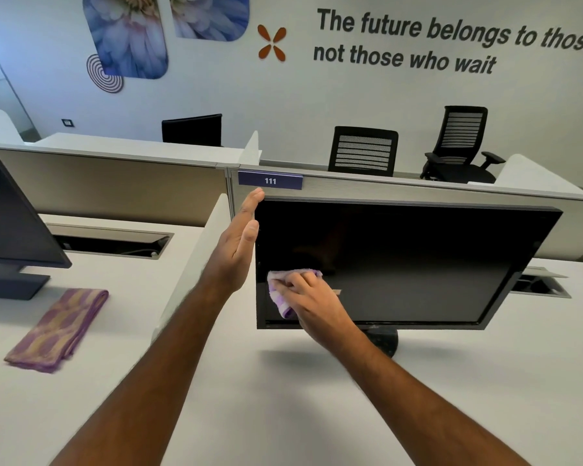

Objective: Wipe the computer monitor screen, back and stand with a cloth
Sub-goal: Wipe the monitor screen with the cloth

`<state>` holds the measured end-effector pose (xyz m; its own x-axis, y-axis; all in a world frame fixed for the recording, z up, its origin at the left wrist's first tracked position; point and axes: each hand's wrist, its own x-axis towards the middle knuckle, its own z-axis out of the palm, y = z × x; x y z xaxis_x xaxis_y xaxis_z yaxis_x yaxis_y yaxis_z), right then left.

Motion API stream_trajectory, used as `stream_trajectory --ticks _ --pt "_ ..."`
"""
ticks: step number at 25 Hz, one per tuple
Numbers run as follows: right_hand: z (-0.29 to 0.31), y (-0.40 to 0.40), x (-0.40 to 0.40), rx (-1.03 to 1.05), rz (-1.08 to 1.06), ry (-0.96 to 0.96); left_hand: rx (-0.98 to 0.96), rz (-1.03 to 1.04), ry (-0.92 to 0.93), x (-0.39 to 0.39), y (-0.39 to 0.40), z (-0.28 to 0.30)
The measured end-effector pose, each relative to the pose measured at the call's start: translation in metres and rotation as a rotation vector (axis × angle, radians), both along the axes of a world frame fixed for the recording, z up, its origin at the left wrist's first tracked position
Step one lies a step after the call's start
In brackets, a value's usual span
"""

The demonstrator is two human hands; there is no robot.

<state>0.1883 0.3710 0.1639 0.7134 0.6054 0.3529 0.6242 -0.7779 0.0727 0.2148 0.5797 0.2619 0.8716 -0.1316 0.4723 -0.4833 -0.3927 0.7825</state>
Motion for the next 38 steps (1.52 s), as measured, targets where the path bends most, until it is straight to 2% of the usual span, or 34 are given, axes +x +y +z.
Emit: stream_trajectory --ticks 7,10,13,20,26,31,35,38 --pt "-0.030 0.003 -0.014 -0.153 0.000 0.190 0.048 0.033 -0.019 -0.006 -0.002 0.000" --pt "-0.022 0.002 -0.011 -0.061 -0.053 0.106 0.048 0.027 -0.023 -0.005 -0.004 0.002" --pt "-0.024 0.011 -0.009 -0.008 -0.062 0.105 0.048 0.059 -0.025 -0.004 -0.006 0.000" --pt "-0.043 -0.009 -0.022 -0.158 -0.058 0.172 0.059 0.040 -0.039 -0.005 -0.002 -0.001" --pt "-0.029 -0.034 -0.014 0.014 -0.128 0.079 0.057 0.070 -0.045 -0.003 -0.008 -0.002" --pt "-0.040 -0.051 -0.020 -0.120 -0.102 0.173 0.068 0.092 -0.055 -0.006 -0.012 -0.002" --pt "-0.025 -0.074 -0.016 -0.015 -0.128 0.013 0.050 0.121 -0.064 -0.007 -0.017 0.002" --pt "-0.015 -0.080 -0.013 -0.010 -0.149 0.006 0.040 0.147 -0.067 -0.008 -0.023 0.002"
